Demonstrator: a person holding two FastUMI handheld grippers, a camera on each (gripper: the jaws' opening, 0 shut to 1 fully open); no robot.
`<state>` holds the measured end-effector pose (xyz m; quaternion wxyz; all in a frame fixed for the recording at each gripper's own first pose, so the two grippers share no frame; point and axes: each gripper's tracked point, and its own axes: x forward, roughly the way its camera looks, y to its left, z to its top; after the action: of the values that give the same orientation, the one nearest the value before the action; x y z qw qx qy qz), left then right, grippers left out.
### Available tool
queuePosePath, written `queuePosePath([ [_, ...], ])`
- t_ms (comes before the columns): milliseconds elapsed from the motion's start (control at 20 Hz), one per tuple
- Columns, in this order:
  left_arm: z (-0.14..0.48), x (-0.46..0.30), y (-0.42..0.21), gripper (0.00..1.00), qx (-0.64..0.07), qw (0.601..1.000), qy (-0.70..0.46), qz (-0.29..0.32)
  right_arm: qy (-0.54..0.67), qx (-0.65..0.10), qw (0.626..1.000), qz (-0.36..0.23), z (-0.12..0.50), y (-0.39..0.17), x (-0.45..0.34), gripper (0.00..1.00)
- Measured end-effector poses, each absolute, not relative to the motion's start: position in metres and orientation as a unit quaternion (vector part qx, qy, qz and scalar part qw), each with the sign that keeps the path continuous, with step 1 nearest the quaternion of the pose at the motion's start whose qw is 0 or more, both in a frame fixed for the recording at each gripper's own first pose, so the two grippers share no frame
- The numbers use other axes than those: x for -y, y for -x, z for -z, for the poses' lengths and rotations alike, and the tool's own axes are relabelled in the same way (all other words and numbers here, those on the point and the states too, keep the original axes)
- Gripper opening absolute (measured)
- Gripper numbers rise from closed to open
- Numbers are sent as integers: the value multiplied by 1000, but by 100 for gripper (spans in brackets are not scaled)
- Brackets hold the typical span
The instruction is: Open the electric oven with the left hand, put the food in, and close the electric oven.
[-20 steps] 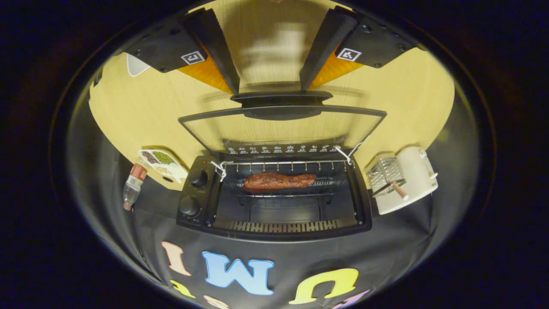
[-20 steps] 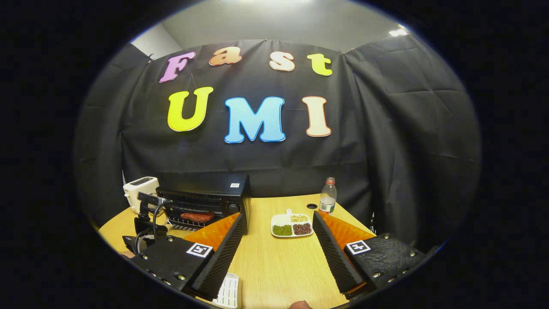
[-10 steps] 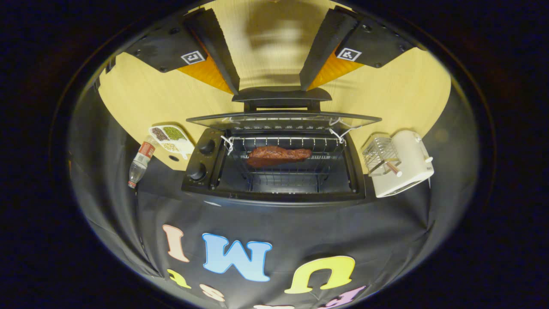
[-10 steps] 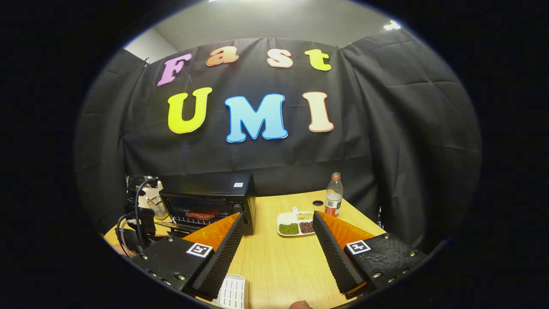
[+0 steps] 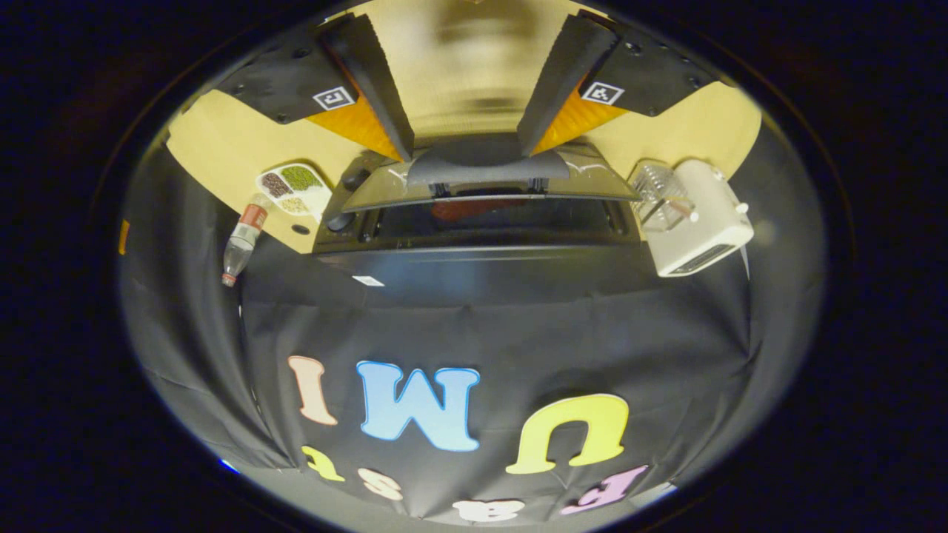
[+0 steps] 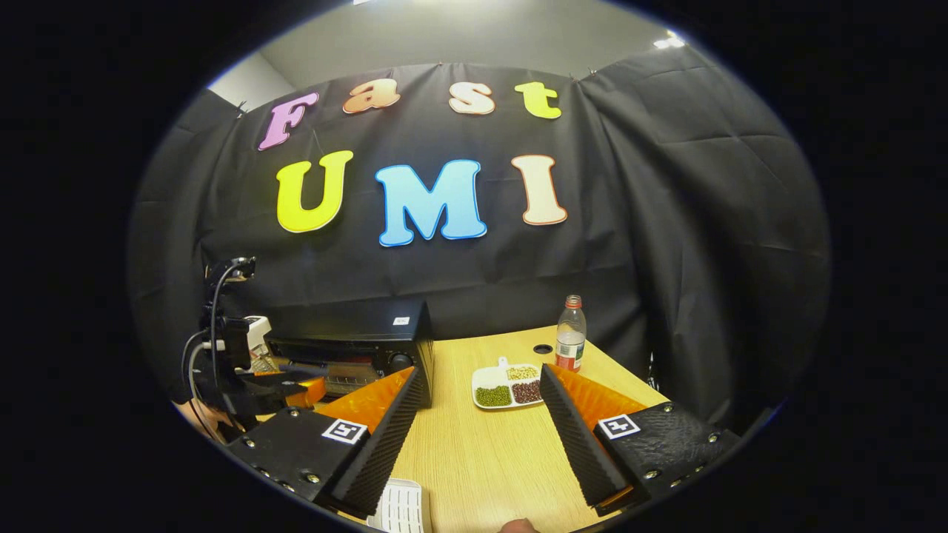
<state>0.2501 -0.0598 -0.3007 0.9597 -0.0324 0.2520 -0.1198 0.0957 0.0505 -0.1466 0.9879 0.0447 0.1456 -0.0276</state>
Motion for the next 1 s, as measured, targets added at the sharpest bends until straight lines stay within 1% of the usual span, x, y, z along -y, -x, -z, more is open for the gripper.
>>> queuePosePath([
  [50,298,59,-257,100,-245,962,34,119,-42,-145,988,31,146,-95,-48,98],
  [100,294,58,-261,95,-237,964,36,118,-40,-142,988,34,144,-94,-46,97],
  [200,284,57,-266,95,-220,968,35,117,-41,-136,989,39,140,-94,-43,98],
  [250,277,56,-265,100,-212,970,32,117,-44,-133,989,38,138,-96,-44,97],
  [300,268,56,-262,95,-203,972,31,117,-45,-129,990,38,136,-96,-44,97],
  [400,244,53,-251,95,-180,976,30,116,-44,-120,991,42,129,-97,-38,98],
  [600,179,43,-221,100,-114,987,8,111,-38,-82,995,36,102,-96,-20,98],
  [700,147,37,-199,99,-92,991,5,96,-26,-70,997,25,93,-92,-11,97],
  [800,125,34,-173,99,-88,993,20,76,-18,-67,998,4,86,-85,-4,97],
  [1000,98,30,-121,99,-88,995,49,25,-20,-60,997,-33,77,-69,16,98],
])
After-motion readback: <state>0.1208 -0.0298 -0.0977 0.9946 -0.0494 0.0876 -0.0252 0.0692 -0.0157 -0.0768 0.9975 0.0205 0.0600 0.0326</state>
